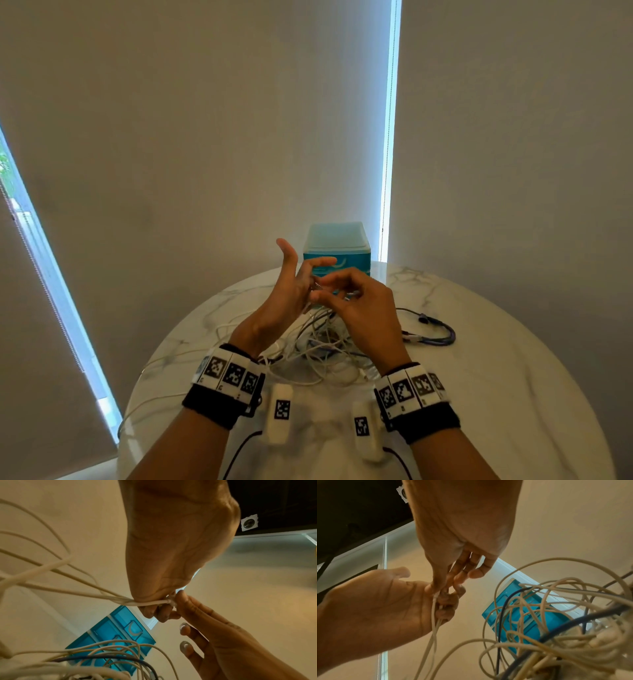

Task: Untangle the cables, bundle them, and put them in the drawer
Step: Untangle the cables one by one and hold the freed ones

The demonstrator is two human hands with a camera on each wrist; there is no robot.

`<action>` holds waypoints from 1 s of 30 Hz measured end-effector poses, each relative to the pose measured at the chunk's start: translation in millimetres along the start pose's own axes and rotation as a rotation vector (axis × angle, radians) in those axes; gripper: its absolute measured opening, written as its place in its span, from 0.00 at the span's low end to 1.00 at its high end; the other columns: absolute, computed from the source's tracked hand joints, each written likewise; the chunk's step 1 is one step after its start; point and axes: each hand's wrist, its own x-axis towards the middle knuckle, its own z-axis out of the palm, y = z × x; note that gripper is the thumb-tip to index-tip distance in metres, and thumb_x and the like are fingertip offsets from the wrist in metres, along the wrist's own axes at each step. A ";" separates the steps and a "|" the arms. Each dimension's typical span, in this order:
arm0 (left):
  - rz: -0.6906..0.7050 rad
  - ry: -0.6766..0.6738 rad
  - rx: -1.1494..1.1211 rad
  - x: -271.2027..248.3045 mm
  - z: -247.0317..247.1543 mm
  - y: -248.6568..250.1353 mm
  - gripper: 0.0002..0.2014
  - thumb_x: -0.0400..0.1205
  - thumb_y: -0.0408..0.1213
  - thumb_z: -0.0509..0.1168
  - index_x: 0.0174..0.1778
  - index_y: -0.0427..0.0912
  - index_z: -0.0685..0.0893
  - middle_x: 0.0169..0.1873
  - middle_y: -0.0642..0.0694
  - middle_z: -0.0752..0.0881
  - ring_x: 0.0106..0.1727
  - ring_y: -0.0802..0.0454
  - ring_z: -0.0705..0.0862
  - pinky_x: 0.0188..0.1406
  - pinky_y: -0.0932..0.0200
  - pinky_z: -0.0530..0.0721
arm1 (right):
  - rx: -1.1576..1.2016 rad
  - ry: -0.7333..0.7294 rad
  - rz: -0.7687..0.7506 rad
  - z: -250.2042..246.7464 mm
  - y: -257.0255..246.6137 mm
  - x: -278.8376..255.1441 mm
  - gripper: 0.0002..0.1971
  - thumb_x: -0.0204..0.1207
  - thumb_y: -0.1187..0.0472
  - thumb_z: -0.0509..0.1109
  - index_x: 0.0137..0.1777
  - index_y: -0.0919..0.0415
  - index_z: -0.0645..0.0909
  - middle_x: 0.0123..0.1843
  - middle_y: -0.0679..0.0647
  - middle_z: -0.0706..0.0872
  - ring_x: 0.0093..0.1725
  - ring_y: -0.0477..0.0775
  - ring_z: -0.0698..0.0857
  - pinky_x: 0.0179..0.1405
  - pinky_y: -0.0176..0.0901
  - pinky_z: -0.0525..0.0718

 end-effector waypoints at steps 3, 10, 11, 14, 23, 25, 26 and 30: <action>0.019 0.033 0.029 0.1 1.3 -1.7 0.53 0.79 0.79 0.28 0.82 0.49 0.77 0.57 0.30 0.88 0.45 0.58 0.90 0.44 0.65 0.82 | -0.099 0.104 -0.079 7.3 3.5 1.5 0.20 0.69 0.46 0.89 0.48 0.33 0.79 0.54 0.40 0.83 0.53 0.45 0.85 0.52 0.34 0.88; 0.050 0.103 -0.030 -0.3 -4.1 6.2 0.55 0.79 0.84 0.34 0.72 0.44 0.87 0.35 0.47 0.77 0.31 0.57 0.71 0.30 0.57 0.63 | 0.268 0.082 0.219 9.7 7.8 -4.2 0.24 0.72 0.46 0.88 0.54 0.53 0.77 0.50 0.58 0.86 0.49 0.58 0.88 0.52 0.53 0.94; 0.076 0.111 -0.064 -0.9 -7.2 13.6 0.55 0.79 0.84 0.35 0.72 0.43 0.88 0.36 0.47 0.76 0.31 0.56 0.70 0.31 0.55 0.62 | 0.324 0.005 0.298 9.0 4.1 -5.5 0.25 0.73 0.45 0.86 0.59 0.55 0.78 0.48 0.56 0.86 0.45 0.54 0.89 0.48 0.48 0.93; 0.114 0.094 -0.055 -5.4 -14.4 36.7 0.52 0.82 0.82 0.38 0.72 0.43 0.88 0.38 0.48 0.77 0.34 0.54 0.70 0.35 0.55 0.66 | 0.320 -0.366 0.391 11.3 -13.7 -8.9 0.24 0.78 0.45 0.83 0.69 0.53 0.83 0.40 0.51 0.86 0.32 0.46 0.84 0.32 0.40 0.84; 0.085 -0.085 0.540 -38.6 -37.3 67.4 0.20 0.93 0.52 0.62 0.82 0.58 0.76 0.63 0.39 0.80 0.57 0.58 0.83 0.48 0.73 0.84 | 0.365 -0.674 0.336 55.8 -53.3 3.7 0.15 0.94 0.55 0.65 0.55 0.62 0.91 0.35 0.56 0.82 0.29 0.50 0.78 0.30 0.42 0.82; 0.133 -0.056 0.528 -39.3 -47.7 67.7 0.24 0.92 0.56 0.62 0.86 0.63 0.71 0.68 0.42 0.81 0.65 0.56 0.83 0.54 0.69 0.84 | 0.372 -0.613 0.362 58.9 -56.4 10.5 0.17 0.95 0.56 0.62 0.54 0.65 0.89 0.35 0.58 0.82 0.28 0.51 0.79 0.29 0.43 0.82; 0.130 -0.028 0.501 -39.0 -51.7 66.0 0.27 0.91 0.59 0.61 0.88 0.65 0.67 0.70 0.48 0.80 0.68 0.57 0.83 0.55 0.71 0.84 | 0.384 -0.565 0.376 59.9 -58.6 13.7 0.17 0.96 0.57 0.62 0.54 0.65 0.88 0.35 0.59 0.82 0.28 0.52 0.79 0.28 0.43 0.82; -0.003 -0.030 0.589 -36.1 -74.6 40.0 0.35 0.88 0.65 0.65 0.90 0.62 0.63 0.72 0.51 0.85 0.66 0.53 0.89 0.59 0.58 0.88 | 0.500 -0.344 0.434 52.6 -55.8 26.6 0.15 0.95 0.61 0.60 0.55 0.65 0.87 0.34 0.59 0.81 0.27 0.51 0.77 0.24 0.42 0.77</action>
